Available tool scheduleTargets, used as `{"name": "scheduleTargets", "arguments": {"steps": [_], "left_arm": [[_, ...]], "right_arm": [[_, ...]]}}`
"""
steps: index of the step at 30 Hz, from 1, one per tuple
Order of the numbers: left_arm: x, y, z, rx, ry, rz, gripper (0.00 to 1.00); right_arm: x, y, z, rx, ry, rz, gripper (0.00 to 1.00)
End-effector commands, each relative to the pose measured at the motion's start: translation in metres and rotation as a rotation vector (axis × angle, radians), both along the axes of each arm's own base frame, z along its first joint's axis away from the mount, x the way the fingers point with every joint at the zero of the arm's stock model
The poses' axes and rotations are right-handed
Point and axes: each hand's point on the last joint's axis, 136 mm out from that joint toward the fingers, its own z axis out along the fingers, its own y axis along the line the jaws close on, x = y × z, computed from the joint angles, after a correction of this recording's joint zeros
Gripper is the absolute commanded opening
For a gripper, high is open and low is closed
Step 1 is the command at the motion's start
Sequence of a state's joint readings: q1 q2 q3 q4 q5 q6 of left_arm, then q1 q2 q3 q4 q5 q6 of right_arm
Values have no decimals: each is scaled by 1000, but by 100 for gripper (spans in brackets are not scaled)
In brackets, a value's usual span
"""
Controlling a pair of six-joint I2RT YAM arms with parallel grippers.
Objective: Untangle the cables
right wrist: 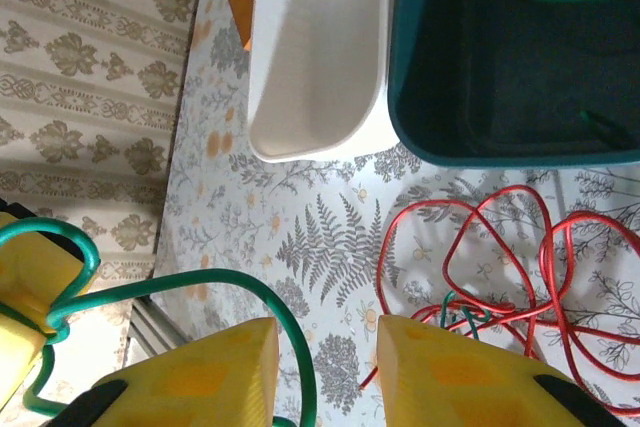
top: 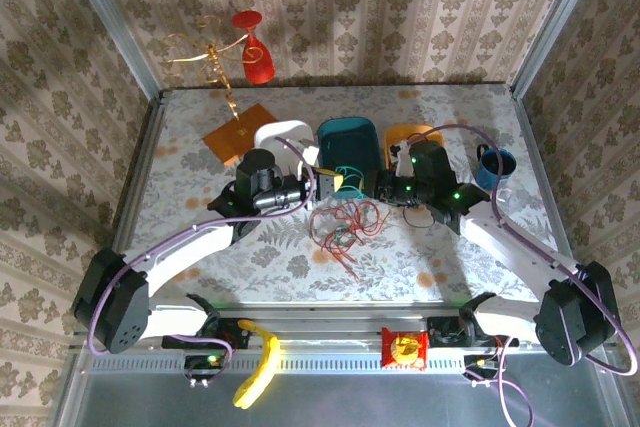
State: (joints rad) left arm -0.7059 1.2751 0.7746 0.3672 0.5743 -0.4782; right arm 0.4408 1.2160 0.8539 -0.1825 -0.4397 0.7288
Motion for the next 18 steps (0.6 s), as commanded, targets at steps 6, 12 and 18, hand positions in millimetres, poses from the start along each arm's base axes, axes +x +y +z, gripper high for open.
{"name": "scheduleTargets", "arguments": {"steps": [6,12,18], "left_arm": [[-1,-6,19,-33,-43,-18,0],[-5,-5,22,-48,-28,-37,0],[-7,-4,18,-40,-9,-39,0]], "right_arm": [[7,0,-9,-19,6,-25,7],[22,-62,-22,-376,-18,-232,1],[23,-119,-18,-674,-60,-379,1]]}}
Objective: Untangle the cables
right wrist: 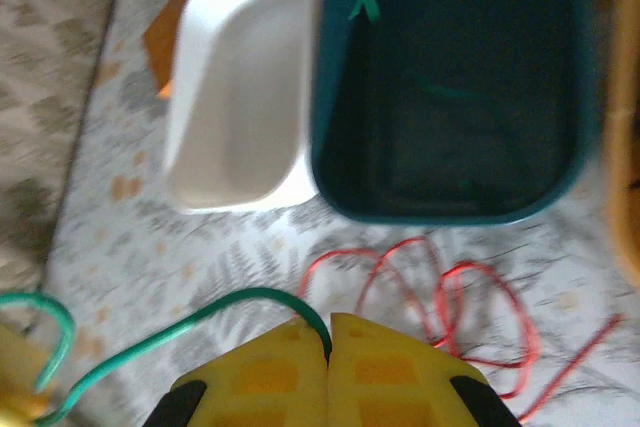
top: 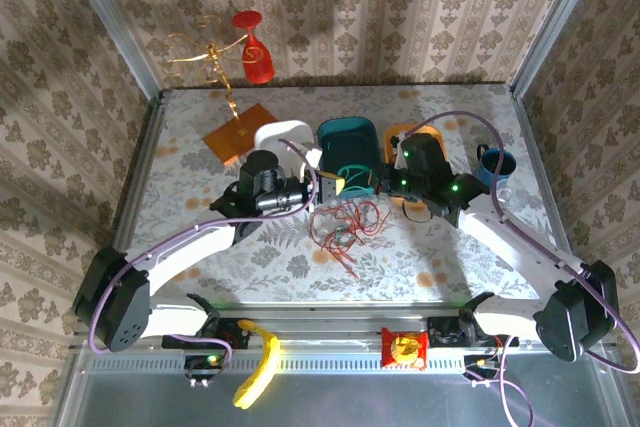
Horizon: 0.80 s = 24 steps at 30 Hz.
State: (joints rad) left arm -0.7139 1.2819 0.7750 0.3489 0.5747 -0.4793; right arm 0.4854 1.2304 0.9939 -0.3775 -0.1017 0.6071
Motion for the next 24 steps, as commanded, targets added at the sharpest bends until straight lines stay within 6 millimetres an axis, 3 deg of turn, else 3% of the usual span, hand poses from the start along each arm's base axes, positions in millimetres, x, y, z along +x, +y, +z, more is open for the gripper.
{"name": "scheduleTargets", "arguments": {"steps": [1,4,8,11,15,16,18,19,24], "left_arm": [[-4,-2,25,-58,-30,-28,0],[-3,-1,25,-55,-29,-18,0],[0,1,21,-44,-24,-4,0],[5,4,16,-29,-21,23,0],[33,16,-12,79,30,180,0],[42,21,-19,100,46,234,7],[55,31,-24,95,65,313,53],[59,35,-23,79,67,340,65],[77,70,-15,46,61,526,79]], "right_arm": [[0,-94,-27,-409,30,-278,0],[-6,-114,-26,-493,33,-334,0],[-13,-119,-26,-493,33,-344,0],[-15,-107,-26,-429,28,-293,0],[-15,-93,-21,-316,13,-263,0],[-15,-92,-19,-307,14,-268,0],[-12,-89,-15,-283,6,-275,1],[-9,-88,-13,-273,5,-280,1],[9,-94,-14,-295,41,-391,0]]}}
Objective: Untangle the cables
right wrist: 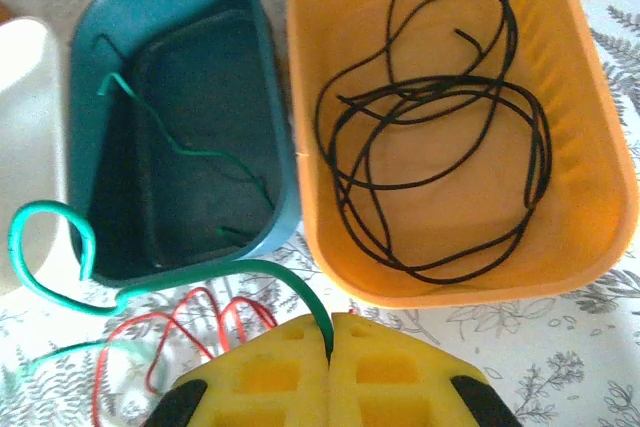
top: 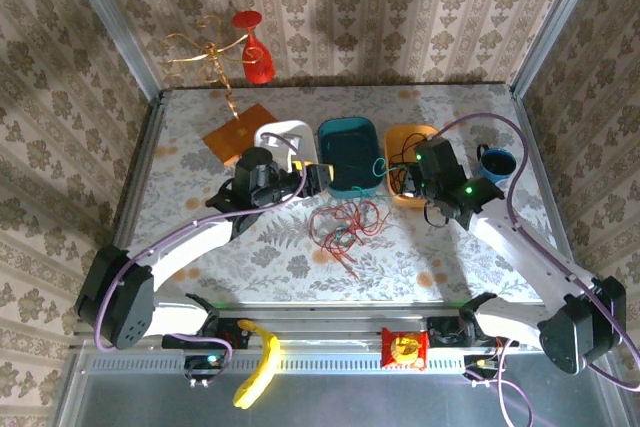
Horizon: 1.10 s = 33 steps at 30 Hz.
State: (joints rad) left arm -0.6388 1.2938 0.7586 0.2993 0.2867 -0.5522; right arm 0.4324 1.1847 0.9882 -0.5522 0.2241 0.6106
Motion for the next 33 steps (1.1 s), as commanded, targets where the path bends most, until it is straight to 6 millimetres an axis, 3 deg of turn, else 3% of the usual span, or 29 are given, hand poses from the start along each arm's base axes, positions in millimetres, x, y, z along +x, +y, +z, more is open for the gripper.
{"name": "scheduleTargets", "arguments": {"steps": [1,5,8,13,16,19,20,26,30,33], "left_arm": [[17,36,13,-4,-18,214,80],[21,81,5,78,6,393,80],[17,97,0,81,18,436,81],[12,102,-10,79,57,445,81],[12,99,-14,80,71,436,81],[15,95,-13,85,72,421,82],[16,94,-12,92,72,415,82],[21,87,-10,178,65,369,83],[17,77,-18,218,75,311,84],[7,60,-31,257,96,231,84]], "right_arm": [[13,-10,0,-32,17,-115,0],[42,3,-4,-1,-4,-139,0],[67,10,-15,-31,16,-162,0],[109,29,-24,-40,13,-153,0],[130,38,-40,-57,46,-152,2],[151,62,-57,-16,94,-72,24],[153,67,-61,-8,127,-52,27],[139,71,-54,3,150,2,36],[115,62,-33,13,100,27,36],[87,61,-31,23,109,60,36]]}}
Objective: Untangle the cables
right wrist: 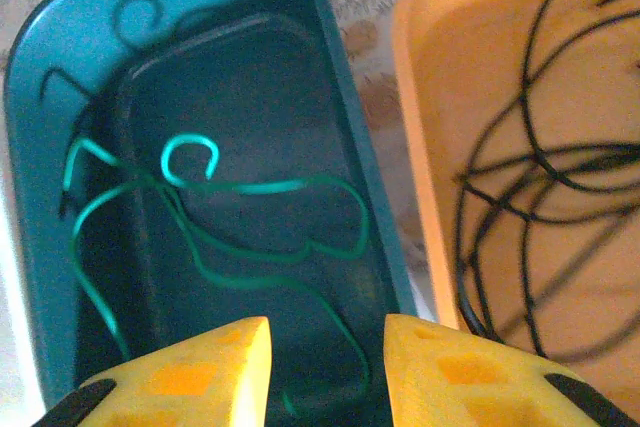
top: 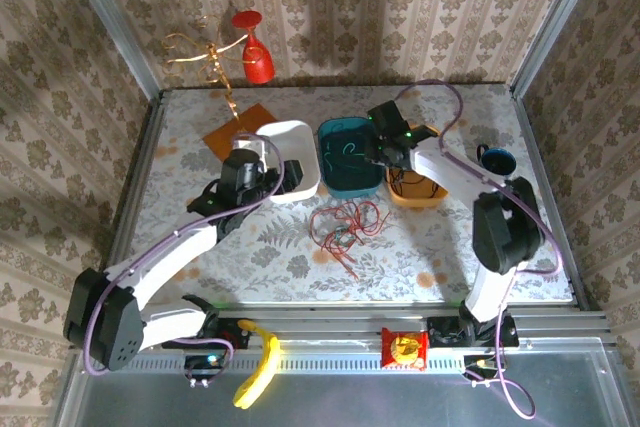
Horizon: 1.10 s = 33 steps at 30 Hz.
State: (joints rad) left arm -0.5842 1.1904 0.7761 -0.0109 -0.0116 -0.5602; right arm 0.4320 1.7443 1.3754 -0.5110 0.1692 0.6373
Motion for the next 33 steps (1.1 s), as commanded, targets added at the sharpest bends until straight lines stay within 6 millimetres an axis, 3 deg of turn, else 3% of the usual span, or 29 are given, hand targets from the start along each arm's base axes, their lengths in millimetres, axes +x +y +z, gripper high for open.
{"name": "scheduleTargets", "arguments": {"steps": [1,5,9,13,17,24,33], "left_arm": [[-14,-22,-12,61,43,-127,84],[-36,-45,-39,141,122,-225,85],[-41,-29,-71,173,222,-109,85],[-41,-9,-85,214,279,-11,85],[-38,7,-87,289,294,53,85],[-45,16,-96,312,321,73,85],[-45,12,-94,305,316,57,85]], "right_arm": [[-28,4,15,30,-20,61,36],[-81,37,6,87,11,267,37],[-149,89,-17,119,98,611,37],[-182,105,-39,40,201,789,37],[-185,115,-54,25,256,839,37],[-172,129,-72,-14,288,845,37],[-172,106,-84,-134,319,826,37]]}}
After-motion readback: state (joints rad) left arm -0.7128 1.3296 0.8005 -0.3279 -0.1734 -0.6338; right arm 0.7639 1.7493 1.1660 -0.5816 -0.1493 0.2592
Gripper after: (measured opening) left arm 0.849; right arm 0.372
